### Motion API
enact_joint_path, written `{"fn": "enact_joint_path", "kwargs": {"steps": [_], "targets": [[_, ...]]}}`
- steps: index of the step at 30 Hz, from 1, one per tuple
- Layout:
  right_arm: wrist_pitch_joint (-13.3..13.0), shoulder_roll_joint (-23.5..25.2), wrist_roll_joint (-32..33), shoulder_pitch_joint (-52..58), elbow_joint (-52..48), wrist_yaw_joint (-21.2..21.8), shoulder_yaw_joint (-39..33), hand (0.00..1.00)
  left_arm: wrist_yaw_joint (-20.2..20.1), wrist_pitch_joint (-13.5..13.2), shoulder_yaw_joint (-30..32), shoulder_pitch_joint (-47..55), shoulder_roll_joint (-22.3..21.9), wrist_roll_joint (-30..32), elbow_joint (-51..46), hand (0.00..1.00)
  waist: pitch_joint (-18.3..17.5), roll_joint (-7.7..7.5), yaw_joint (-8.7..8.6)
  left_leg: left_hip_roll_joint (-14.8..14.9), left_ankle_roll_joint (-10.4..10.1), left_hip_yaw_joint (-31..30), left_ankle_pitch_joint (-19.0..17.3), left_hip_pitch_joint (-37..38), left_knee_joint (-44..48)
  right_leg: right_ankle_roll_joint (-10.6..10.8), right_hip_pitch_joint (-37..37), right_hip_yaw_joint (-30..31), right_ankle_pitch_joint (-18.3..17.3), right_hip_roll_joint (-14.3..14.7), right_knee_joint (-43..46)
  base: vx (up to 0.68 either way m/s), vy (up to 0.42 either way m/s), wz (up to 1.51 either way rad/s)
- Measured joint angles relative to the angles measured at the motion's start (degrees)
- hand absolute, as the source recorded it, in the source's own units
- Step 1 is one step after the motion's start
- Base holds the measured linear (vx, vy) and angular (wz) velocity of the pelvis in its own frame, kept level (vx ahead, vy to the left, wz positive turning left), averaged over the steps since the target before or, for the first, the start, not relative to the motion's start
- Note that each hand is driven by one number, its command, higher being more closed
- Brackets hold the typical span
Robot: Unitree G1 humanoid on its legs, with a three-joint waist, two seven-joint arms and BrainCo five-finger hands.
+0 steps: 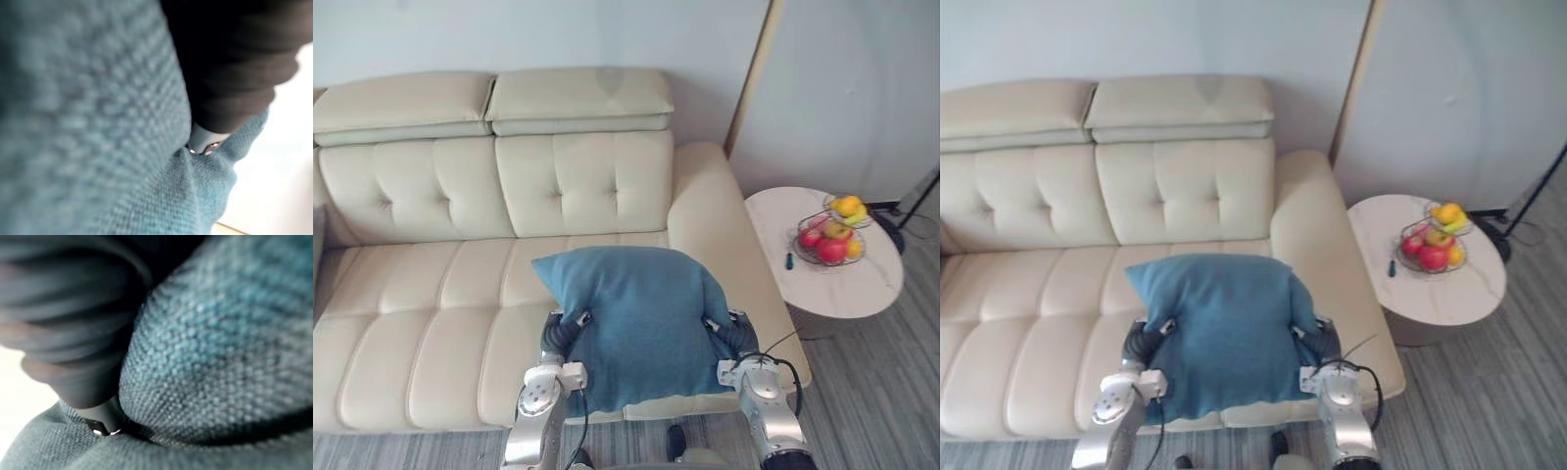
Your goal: Pick up cushions and gather them together orderly.
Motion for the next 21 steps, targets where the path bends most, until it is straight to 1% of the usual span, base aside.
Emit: {"fn": "enact_joint_path", "kwargs": {"steps": [1, 5, 7, 9, 10, 12, 14, 15, 16, 17, 18, 19, 21], "targets": [[0.0, 0.0, -0.3, 0.0, 0.0, -0.2, 0.0, 1.0, 0.1, 0.0, 0.0, 0.0, 0.0, 0.1, 0.1, 1.0, 0.0, -0.05, 0.05, 0.2, 0.0, -1.0, 0.0, 0.3, 0.0, 0.0, 1.2, -0.7, 0.0, 0.2, -0.7, 0.09, -0.086, 0.29], [-0.1, 0.3, -2.4, -0.8, 0.0, -1.6, 0.1, 1.0, 0.9, 0.0, 0.1, -0.8, 0.0, 0.7, 0.3, 1.0, -0.1, -0.13, 0.17, 0.0, 0.0, -2.5, 0.0, -0.5, -0.1, 0.0, 2.1, -1.9, 0.6, 0.1, -2.6, 0.02, -0.012, 0.22], [-0.1, 0.2, -3.9, -2.4, 0.1, -2.8, 0.3, 1.0, 2.1, 0.0, 0.3, -2.9, 0.1, 1.5, 2.4, 1.0, 0.1, -0.16, 0.76, -0.2, 0.3, -3.5, 0.4, -1.8, -0.1, 0.2, 2.1, -2.7, 1.4, -0.3, -4.1, -0.01, -0.003, 0.25], [0.0, 0.3, -4.6, -4.9, 0.3, -4.2, 0.3, 1.0, 2.4, 0.0, 1.4, -6.1, -0.2, 1.8, 4.3, 1.0, 1.7, -0.15, 1.02, -0.5, 0.4, -4.7, 1.0, -2.8, -0.2, 0.2, 1.7, -4.0, 1.6, -0.4, -3.9, -0.04, -0.002, 0.32], [-0.1, 0.3, -5.5, -8.2, 0.6, -5.8, 1.4, 1.0, 3.7, 0.0, 2.9, -8.7, -0.2, 2.3, 4.3, 1.0, 3.8, -0.37, 1.2, -0.5, 0.4, -5.3, 1.6, -3.9, -0.2, 0.2, 0.4, -4.4, 1.5, -0.5, -3.0, -0.09, 0.003, 0.15], [-0.1, 0.3, -6.6, -12.0, 0.7, -7.2, 2.1, 1.0, 4.8, -0.1, 4.3, -12.0, -0.1, 2.5, 4.3, 1.0, 4.9, -0.37, 1.53, -0.4, 0.7, -5.5, 2.3, -6.8, 0.1, 0.2, -3.2, -4.6, 1.5, -0.6, -1.3, -0.12, -0.008, 0.06], [0.0, 0.2, -7.3, -20.1, 0.7, -10.0, 1.9, 1.0, 7.3, -0.1, 6.9, -19.6, -0.1, 2.9, 4.3, 1.0, 8.3, -0.05, 2.38, -0.5, 1.1, -5.6, 3.9, -11.0, 0.5, 0.3, -9.1, -4.7, 1.3, -1.1, 2.8, -0.13, 0.002, 0.02], [0.1, 0.2, -7.7, -21.7, 0.7, -10.5, 1.9, 1.0, 7.7, -0.1, 7.4, -21.2, -0.1, 2.9, 4.3, 1.0, 9.0, -0.03, 2.45, -0.5, 1.2, -5.6, 4.0, -11.8, 0.9, 0.2, -10.0, -4.9, 1.1, -1.3, 3.7, -0.17, 0.015, 0.17], [0.1, 0.2, -8.6, -26.4, 0.7, -12.2, 1.4, 1.0, 9.1, -0.1, 9.0, -26.2, -0.1, 2.9, 4.4, 1.0, 10.2, 0.09, 2.47, -0.9, 1.5, -6.5, 4.4, -14.8, 2.0, 0.2, -13.4, -5.4, 0.1, -2.1, 6.5, -0.13, 0.015, 0.2], [0.1, 0.2, -8.9, -28.1, 0.7, -13.0, 1.1, 1.0, 9.7, -0.1, 9.4, -28.0, -0.1, 3.1, 4.4, 1.0, 10.4, 0.22, 2.46, -1.1, 1.6, -7.1, 4.7, -15.9, 2.0, 0.3, -14.6, -5.6, -0.2, -2.4, 7.4, -0.12, 0.027, 0.33], [0.1, 0.3, -9.0, -31.7, 0.7, -14.3, -0.4, 1.0, 10.5, -0.1, 10.2, -32.5, -0.1, 3.7, 4.7, 1.0, 11.4, 0.54, 2.38, -1.5, 1.9, -7.7, 5.3, -17.3, 1.9, 0.3, -16.2, -6.3, -0.4, -3.0, 8.6, -0.04, 0.021, 0.25], [0.1, 0.3, -9.0, -33.2, 0.7, -14.9, -1.0, 1.0, 10.8, -0.2, 10.6, -34.7, 0.0, 3.9, 5.0, 1.0, 12.0, 0.63, 2.43, -1.6, 2.0, -8.1, 5.6, -17.7, 1.9, 0.2, -16.7, -6.5, -0.5, -3.2, 9.0, -0.06, 0.032, 0.28], [0.1, 0.2, -9.0, -39.9, 0.7, -17.2, -3.5, 1.0, 11.7, -0.8, 11.0, -43.7, 2.4, 4.9, 6.8, 1.0, 14.6, 0.54, 2.48, -2.1, 2.5, -8.8, 6.5, -19.9, 2.1, 0.2, -19.0, -7.0, -0.6, -3.9, 10.6, -0.09, 0.036, 0.25]]}}
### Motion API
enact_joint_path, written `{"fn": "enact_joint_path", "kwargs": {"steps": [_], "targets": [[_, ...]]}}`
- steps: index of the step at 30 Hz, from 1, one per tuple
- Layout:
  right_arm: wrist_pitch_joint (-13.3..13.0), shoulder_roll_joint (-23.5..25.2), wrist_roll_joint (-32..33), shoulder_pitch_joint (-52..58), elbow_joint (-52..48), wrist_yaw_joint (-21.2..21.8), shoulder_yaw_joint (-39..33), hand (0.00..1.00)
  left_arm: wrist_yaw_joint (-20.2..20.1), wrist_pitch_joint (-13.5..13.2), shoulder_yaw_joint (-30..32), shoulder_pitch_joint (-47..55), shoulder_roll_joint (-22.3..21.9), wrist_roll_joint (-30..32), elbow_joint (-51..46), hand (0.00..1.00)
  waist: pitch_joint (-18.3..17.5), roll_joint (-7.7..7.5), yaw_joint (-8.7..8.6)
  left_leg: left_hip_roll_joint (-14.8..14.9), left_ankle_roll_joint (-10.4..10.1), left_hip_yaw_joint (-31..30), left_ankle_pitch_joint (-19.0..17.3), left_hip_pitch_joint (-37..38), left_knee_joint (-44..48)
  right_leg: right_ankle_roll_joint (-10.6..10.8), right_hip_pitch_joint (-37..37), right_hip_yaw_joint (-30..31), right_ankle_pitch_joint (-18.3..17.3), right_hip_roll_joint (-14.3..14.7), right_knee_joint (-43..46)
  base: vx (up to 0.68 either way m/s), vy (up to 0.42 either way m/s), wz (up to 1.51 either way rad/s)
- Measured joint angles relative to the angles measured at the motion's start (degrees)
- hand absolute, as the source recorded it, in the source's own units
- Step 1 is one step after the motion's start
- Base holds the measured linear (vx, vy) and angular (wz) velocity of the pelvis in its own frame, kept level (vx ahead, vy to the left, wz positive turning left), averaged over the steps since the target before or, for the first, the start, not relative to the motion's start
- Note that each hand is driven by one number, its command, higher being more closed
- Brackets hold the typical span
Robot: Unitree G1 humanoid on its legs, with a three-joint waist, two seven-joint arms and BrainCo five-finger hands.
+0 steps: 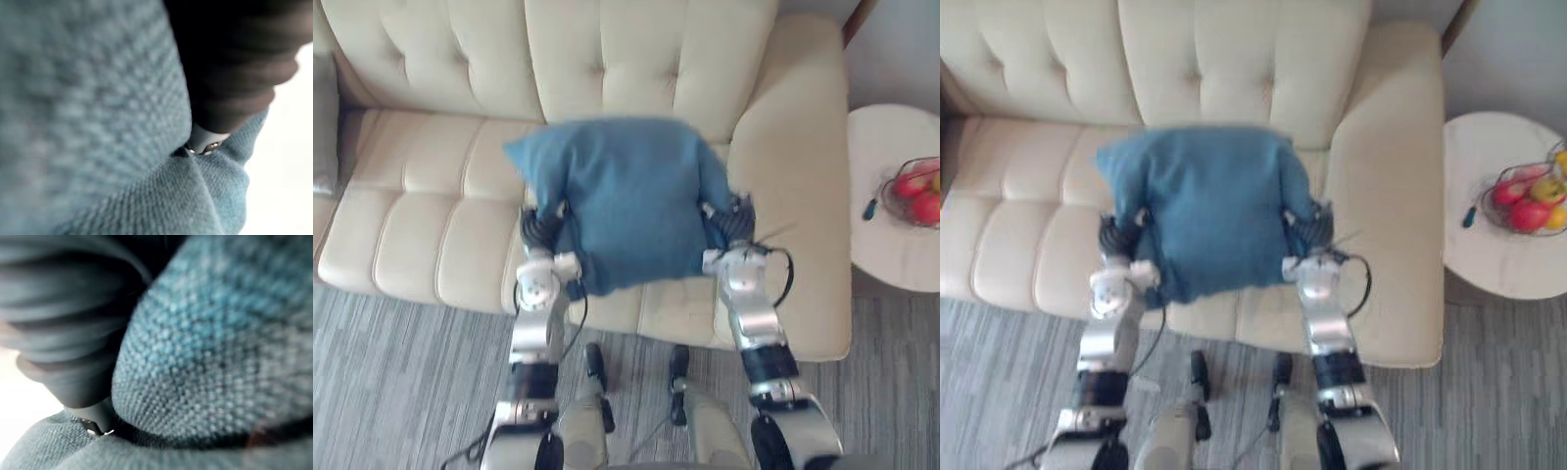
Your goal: Pick up cushions and gather them together orderly.
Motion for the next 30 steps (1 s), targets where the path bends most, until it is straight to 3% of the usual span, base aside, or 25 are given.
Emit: {"fn": "enact_joint_path", "kwargs": {"steps": [4, 5, 6, 7, 13, 17, 19, 23, 30], "targets": [[-0.1, -0.2, 0.1, -13.0, 3.1, -3.4, -5.4, 1.0, 1.2, -0.9, 0.8, -17.2, 5.7, 2.1, 8.0, 1.0, 3.0, 0.1, -0.35, -1.1, 0.7, -1.8, 1.6, -4.0, -0.3, -0.1, -3.6, -0.7, 0.7, -0.8, 0.5, -0.06, 0.03, 0.18], [-0.1, -0.4, 0.1, -15.9, 5.3, -4.2, -6.4, 1.0, 1.5, -0.9, 1.6, -20.4, 6.6, 2.4, 10.2, 0.0, 3.0, 0.21, -0.49, -1.2, 0.8, -2.1, 1.8, -4.8, -0.3, -0.1, -4.0, -0.9, 1.3, -0.7, -0.3, -0.01, 0.008, 0.06], [-0.1, -0.4, 0.1, -17.5, 6.5, -4.6, -6.7, 1.0, 1.7, -0.9, 2.1, -22.0, 6.9, 2.4, 11.3, 0.0, 3.1, 0.19, -0.49, -1.3, 0.9, -2.1, 1.9, -5.2, -0.4, -0.2, -4.2, -0.9, 1.7, -0.7, -0.8, 0.02, 0.008, 0.04], [0.0, -0.4, 0.1, -22.2, 9.3, -5.4, -8.7, 0.0, 1.9, -0.9, 4.6, -27.0, 7.3, 2.6, 14.6, 0.0, 3.7, 0.3, -0.57, -1.4, 1.0, -2.6, 2.3, -6.3, -0.6, -0.2, -4.4, -0.9, 3.1, -0.5, -3.0, 0.03, 0.007, -0.01], [0.3, -1.5, 0.2, -32.8, 16.2, -9.1, -14.0, 0.0, 6.6, -0.9, 14.0, -38.9, 7.3, 3.7, 27.0, 0.0, 7.2, 0.87, -0.87, -2.4, 1.6, -4.6, 2.8, -9.3, -1.0, 0.4, -4.3, -0.7, 6.9, -0.7, -9.3, 0.05, 0.019, 0.05], [1.0, -3.2, 2.9, -35.7, 21.3, -8.5, -14.5, 0.0, 7.7, -0.5, 18.2, -41.4, 8.4, 3.5, 33.2, 0.0, 9.2, 1.0, -0.93, -2.8, 1.7, -5.2, 4.3, -10.8, -3.3, 0.5, -5.6, -0.5, 8.4, -0.5, -11.9, 0.02, 0.005, 0.03], [2.0, -4.0, 5.0, -35.9, 22.2, -6.5, -13.8, 0.0, 7.5, 0.0, 20.8, -41.6, 9.5, 3.5, 35.3, 0.0, 11.9, 0.89, -0.95, -3.2, 1.7, -5.2, 4.3, -11.3, -3.2, 0.8, -5.8, 0.7, 9.0, -0.7, -13.0, 0.03, 0.024, -0.05], [2.7, -4.9, 5.4, -32.8, 21.0, -4.0, -10.3, 0.0, 7.3, 0.0, 25.4, -40.8, 9.6, 3.4, 34.7, 0.0, 11.9, 0.87, -0.95, -3.0, 1.7, -5.1, 4.3, -12.8, -3.2, 0.9, -7.0, 1.8, 9.8, -0.5, -13.8, 0.01, 0.011, -0.02], [1.4, -4.4, 5.4, -17.1, 5.5, -1.5, -5.4, 0.0, 4.9, -0.2, 27.2, -25.8, 7.3, 3.3, 23.0, 0.0, 11.9, 0.83, -1.3, -1.7, 1.6, -4.9, 4.2, -11.2, -3.2, 0.9, -5.9, 2.8, 9.9, -0.1, -12.8, 0.02, 0.008, -0.02]]}}
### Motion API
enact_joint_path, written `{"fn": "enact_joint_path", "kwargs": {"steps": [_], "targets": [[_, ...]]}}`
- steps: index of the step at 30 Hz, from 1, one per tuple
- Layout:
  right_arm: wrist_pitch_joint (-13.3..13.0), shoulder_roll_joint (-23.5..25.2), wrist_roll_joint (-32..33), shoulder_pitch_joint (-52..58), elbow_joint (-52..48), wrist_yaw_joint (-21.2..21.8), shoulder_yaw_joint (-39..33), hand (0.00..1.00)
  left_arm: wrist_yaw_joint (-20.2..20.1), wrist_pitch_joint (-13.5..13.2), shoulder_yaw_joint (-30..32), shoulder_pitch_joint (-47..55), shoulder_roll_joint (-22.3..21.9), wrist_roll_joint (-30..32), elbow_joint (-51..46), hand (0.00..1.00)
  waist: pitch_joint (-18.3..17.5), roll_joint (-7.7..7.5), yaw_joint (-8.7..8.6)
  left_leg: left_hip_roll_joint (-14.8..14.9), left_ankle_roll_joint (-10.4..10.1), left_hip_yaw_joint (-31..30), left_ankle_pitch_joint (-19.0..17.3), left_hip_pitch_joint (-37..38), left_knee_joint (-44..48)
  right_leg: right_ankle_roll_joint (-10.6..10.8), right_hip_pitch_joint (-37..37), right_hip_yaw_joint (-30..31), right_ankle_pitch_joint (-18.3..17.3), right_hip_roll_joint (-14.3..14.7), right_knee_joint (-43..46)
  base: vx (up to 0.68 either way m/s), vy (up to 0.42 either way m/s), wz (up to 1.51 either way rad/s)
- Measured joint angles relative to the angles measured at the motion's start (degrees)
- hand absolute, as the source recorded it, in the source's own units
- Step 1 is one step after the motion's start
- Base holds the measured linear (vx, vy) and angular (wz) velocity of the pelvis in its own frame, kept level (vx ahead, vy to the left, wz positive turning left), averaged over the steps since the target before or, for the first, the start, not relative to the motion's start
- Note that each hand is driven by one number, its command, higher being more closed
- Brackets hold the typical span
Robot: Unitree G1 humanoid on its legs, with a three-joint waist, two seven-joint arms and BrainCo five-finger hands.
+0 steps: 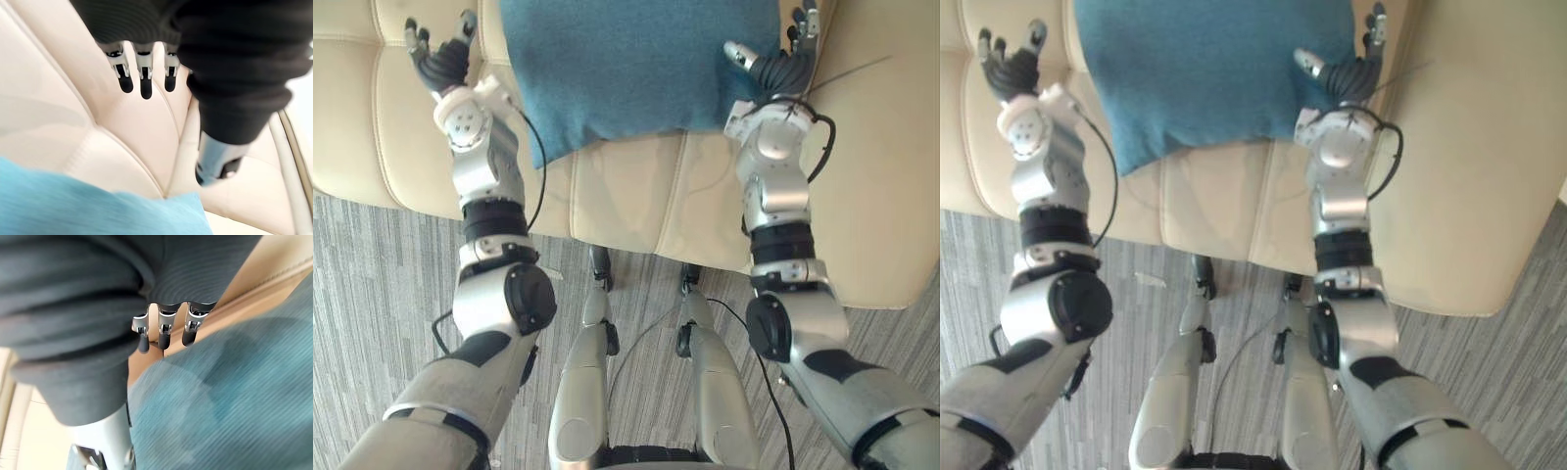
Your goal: Pick up cushions and gather them together orderly.
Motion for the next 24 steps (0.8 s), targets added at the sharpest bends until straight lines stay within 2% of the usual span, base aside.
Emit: {"fn": "enact_joint_path", "kwargs": {"steps": [3, 5, 7, 12, 15, 17, 18, 20, 24], "targets": [[-0.7, -0.4, 0.5, 7.0, -4.8, 2.3, 0.4, 0.0, -2.7, -0.2, -2.4, 9.4, -0.2, -0.1, -5.5, 0.0, -0.1, -0.16, 0.27, 0.7, -0.1, 0.4, -0.1, 2.3, 0.0, 0.1, 0.9, 0.9, -0.1, 0.5, 2.2, -0.01, 0.011, -0.11], [-1.9, -2.5, 1.5, 13.3, -9.2, 4.4, 0.8, 0.0, -4.9, -0.9, -4.7, 15.9, 0.0, -1.5, -10.1, 0.0, -0.2, -0.21, 0.47, 0.5, -0.4, 0.3, -0.6, 3.8, 0.0, 0.6, 2.0, 0.9, -2.6, 0.3, 4.3, -0.02, -0.004, 0.15], [-1.9, -3.3, 1.6, 17.2, -10.2, 5.8, 0.6, 0.0, -6.2, -1.1, -6.0, 20.1, 0.1, -3.0, -12.0, 0.0, -0.4, -0.49, 0.75, 0.3, -0.5, 0.3, -0.7, 5.0, 0.0, 0.6, 3.1, 1.0, -3.9, 0.2, 4.5, -0.03, -0.032, 0.14], [-2.4, -2.4, 2.6, 30.1, -11.2, 9.1, 0.0, 0.0, -8.5, -1.9, -8.3, 36.7, -2.1, -6.2, -19.6, 0.0, -1.0, -0.53, 1.12, 0.8, -1.0, 0.0, -1.5, 9.1, 0.0, 0.5, 7.4, -0.1, -5.5, 0.4, 4.7, -0.02, -0.032, 0.05], [-2.5, 0.0, 2.7, 38.9, -10.8, 11.3, 0.1, 0.0, -9.9, -2.1, -12.8, 45.9, -5.1, -7.3, -19.7, 0.0, -1.8, -0.6, 1.49, 0.9, -1.4, 0.1, -1.8, 12.4, 0.0, 0.6, 11.0, -0.3, -5.4, 0.6, 4.1, 0.03, -0.035, 0.01], [-2.5, 1.9, 3.2, 44.0, -9.5, 13.2, 0.6, 0.0, -11.3, -2.1, -16.3, 50.9, -7.3, -7.8, -18.0, 0.0, -4.4, -0.81, 1.5, 0.8, -1.4, 0.1, -2.7, 13.4, 0.0, 0.7, 12.4, -0.4, -5.5, 0.6, 3.2, 0.06, -0.035, 0.0], [-2.4, 3.5, 3.7, 48.2, -5.7, 15.2, 1.9, 0.0, -13.1, -2.0, -19.2, 55.7, -8.9, -7.7, -14.9, 0.0, -8.8, -1.49, 1.39, 0.8, -1.6, 0.3, -3.0, 13.9, 0.0, 0.8, 13.2, -0.3, -5.6, 0.8, 2.0, 0.1, -0.033, -0.05], [-2.5, 5.0, 3.7, 51.2, -1.2, 16.8, 2.2, 0.0, -15.0, -1.9, -21.1, 58.5, -10.0, -7.7, -10.0, 0.0, -11.2, -1.97, 1.45, 0.8, -1.7, 0.5, -3.5, 16.6, 0.0, 0.9, 16.3, -0.3, -5.7, 0.9, 1.1, 0.13, -0.022, -0.03], [-2.5, 6.3, 3.7, 55.1, 9.8, 18.8, 2.2, 0.0, -17.4, -1.9, -21.1, 60.7, -10.7, -7.5, 2.4, 0.0, -16.7, -2.76, 1.27, 0.7, -2.1, 0.5, -5.0, 20.8, -0.1, 1.2, 20.7, -0.3, -7.0, 0.9, 0.4, 0.12, -0.005, 0.0]]}}
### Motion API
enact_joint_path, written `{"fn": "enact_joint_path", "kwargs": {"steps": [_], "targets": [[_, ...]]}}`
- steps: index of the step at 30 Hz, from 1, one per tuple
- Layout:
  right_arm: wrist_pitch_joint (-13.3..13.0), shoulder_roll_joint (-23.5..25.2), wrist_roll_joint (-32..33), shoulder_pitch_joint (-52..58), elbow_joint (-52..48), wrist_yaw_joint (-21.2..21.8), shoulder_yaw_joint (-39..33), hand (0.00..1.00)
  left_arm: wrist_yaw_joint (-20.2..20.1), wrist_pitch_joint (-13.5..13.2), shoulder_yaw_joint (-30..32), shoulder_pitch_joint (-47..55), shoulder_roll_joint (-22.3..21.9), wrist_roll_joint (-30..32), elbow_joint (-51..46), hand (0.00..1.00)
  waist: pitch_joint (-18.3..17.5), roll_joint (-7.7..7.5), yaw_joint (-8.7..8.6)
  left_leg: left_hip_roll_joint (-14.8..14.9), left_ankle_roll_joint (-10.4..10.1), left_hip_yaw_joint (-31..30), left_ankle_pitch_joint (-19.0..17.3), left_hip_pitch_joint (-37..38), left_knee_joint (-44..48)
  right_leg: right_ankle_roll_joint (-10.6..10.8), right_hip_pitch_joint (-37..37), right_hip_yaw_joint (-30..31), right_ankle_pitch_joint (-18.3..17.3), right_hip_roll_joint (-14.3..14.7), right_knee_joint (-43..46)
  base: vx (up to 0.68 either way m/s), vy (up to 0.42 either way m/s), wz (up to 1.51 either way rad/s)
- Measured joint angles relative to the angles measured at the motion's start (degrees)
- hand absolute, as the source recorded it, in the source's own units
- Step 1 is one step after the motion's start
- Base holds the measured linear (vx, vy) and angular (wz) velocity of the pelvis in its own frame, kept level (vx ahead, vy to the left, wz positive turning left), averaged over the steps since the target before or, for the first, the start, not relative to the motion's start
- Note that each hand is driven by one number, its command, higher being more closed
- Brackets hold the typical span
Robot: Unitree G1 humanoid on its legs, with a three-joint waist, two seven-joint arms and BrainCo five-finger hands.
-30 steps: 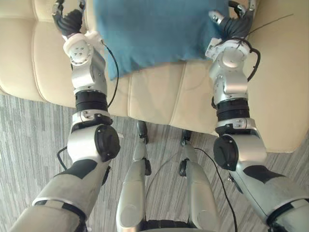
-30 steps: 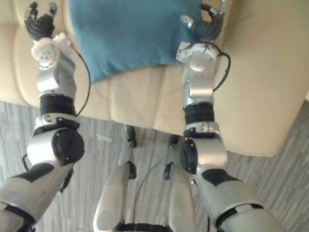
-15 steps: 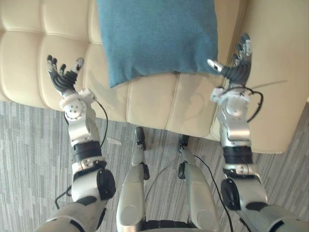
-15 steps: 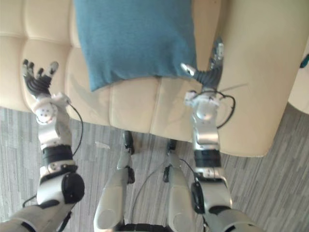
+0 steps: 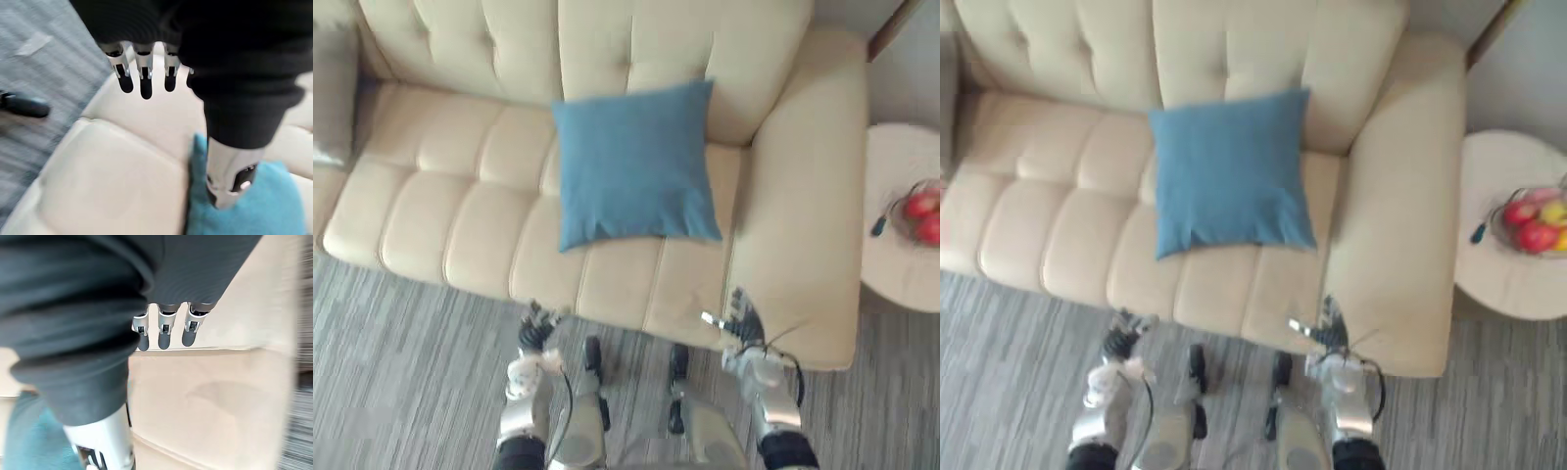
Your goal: Pick up cushions and gather them together orderly.
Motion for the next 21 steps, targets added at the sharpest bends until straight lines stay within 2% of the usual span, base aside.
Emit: {"fn": "enact_joint_path", "kwargs": {"steps": [5, 8, 15, 21], "targets": [[0.1, 0.3, -0.1, 0.3, 15.7, 0.5, -0.1, 0.0, -0.4, -0.3, 1.1, -0.2, 0.1, 3.7, 15.8, 0.0, -3.9, -0.2, -0.19, -0.5, 0.1, 0.3, -1.2, 3.5, -0.1, 0.5, 3.9, 0.2, -0.5, -0.4, -1.1, 0.07, 0.011, -0.01], [0.3, 0.5, -0.1, 0.3, 22.7, 0.3, -0.6, 0.0, -0.2, -0.5, 1.4, -0.4, 0.3, 6.5, 20.9, 0.0, -5.5, -0.49, -0.23, -0.9, 0.2, 1.2, -2.0, 5.9, -0.4, 0.9, 6.4, 0.6, -0.8, -0.8, -1.9, 0.04, 0.021, -0.04], [0.8, 0.4, -0.7, 0.2, 28.0, -0.2, -5.1, 0.0, 0.3, -0.8, 2.5, -0.9, 1.1, 10.0, 25.6, 0.0, -8.3, -1.3, -0.92, -1.9, 0.6, 1.3, -3.0, 8.2, -0.4, 2.0, 8.6, 1.0, -1.7, -1.8, -1.9, 0.01, 0.013, -0.01], [1.6, 0.1, -1.7, -0.7, 31.8, -0.6, -8.8, 0.0, 0.3, -0.7, 2.1, -1.0, 1.8, 11.2, 26.9, 0.0, -9.3, -1.77, -1.06, -3.2, 0.9, 1.2, -4.1, 9.7, -0.4, 2.5, 10.1, 1.3, -2.2, -2.9, -1.9, 0.01, 0.011, 0.0]]}}
